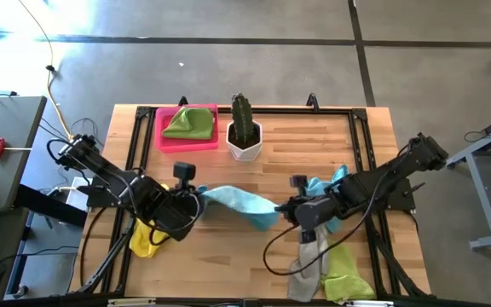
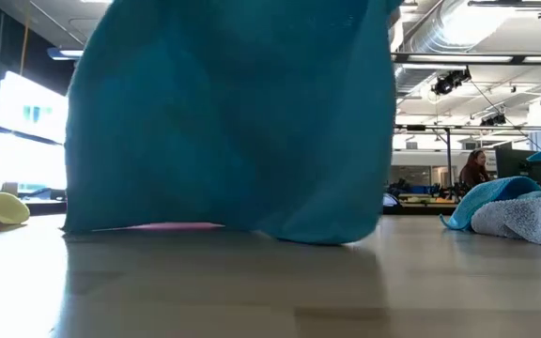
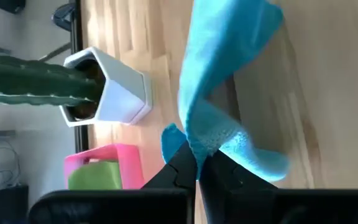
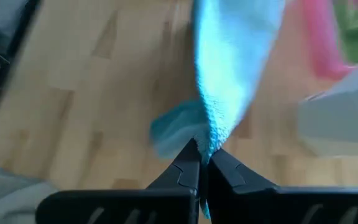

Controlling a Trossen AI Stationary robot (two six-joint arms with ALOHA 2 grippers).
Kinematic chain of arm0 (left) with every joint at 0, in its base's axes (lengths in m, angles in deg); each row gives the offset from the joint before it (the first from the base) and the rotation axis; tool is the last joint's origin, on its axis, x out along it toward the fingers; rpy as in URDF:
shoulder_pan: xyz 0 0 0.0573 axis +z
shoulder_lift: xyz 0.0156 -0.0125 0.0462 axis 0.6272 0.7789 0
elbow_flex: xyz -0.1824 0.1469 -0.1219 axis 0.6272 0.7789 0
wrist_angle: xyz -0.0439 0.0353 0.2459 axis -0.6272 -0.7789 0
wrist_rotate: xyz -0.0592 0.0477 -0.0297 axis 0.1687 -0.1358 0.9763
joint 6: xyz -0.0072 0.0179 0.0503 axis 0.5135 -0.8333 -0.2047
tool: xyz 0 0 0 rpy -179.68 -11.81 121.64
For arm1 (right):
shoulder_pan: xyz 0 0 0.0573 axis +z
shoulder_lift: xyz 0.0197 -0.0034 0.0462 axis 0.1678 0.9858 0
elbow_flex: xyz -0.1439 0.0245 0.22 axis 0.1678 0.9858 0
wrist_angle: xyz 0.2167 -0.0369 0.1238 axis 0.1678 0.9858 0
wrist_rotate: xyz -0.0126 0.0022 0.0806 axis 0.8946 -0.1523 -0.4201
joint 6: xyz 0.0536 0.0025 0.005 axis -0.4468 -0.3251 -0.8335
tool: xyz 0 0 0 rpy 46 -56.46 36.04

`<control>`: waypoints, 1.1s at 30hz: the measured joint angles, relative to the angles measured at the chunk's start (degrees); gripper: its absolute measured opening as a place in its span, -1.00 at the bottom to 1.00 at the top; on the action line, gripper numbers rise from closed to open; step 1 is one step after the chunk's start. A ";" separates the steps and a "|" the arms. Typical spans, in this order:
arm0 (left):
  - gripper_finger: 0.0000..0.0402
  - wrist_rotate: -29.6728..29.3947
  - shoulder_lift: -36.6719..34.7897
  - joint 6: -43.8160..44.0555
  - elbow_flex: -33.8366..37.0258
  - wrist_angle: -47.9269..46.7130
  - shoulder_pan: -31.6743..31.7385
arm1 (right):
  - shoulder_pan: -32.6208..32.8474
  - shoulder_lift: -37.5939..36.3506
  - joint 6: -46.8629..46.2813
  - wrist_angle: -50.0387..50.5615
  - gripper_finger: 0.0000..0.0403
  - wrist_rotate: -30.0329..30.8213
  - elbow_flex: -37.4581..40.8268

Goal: Fold microfiber towels
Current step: Fold the left blue microfiber towel

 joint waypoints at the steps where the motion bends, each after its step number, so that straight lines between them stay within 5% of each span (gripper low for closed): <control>1: -1.00 -1.61 0.04 0.23 0.00 -0.47 0.25 | -0.30 -0.06 0.53 -0.06 -1.00 4.87 -0.02; 3: -1.00 -8.32 0.03 0.85 0.00 -2.03 0.48 | -0.91 -0.06 0.88 0.48 -1.00 17.49 -0.02; 5: -1.00 -12.78 0.00 0.52 0.00 -2.74 0.57 | -1.92 -0.12 0.49 0.60 -1.00 22.33 -0.03; 10: -1.00 -5.71 0.04 -3.39 0.00 -3.14 0.40 | -4.46 -0.15 2.03 2.32 -1.00 -1.76 -0.07; 12: -1.00 -6.49 0.04 -4.03 0.00 -4.36 0.45 | -4.91 -0.15 3.71 3.52 -1.00 -5.52 -0.07; 20: -1.00 -20.15 0.07 -8.33 0.00 -9.60 4.85 | -8.57 -0.46 9.96 12.29 -1.00 2.04 -1.96; 28: -1.00 -27.49 0.07 -15.55 0.00 -9.53 12.42 | -14.10 -0.30 9.68 21.89 -1.00 7.57 -11.99; 33: -1.00 -28.95 0.07 -11.13 0.01 -9.36 14.38 | -16.05 -0.35 5.04 23.22 -1.00 7.88 -13.97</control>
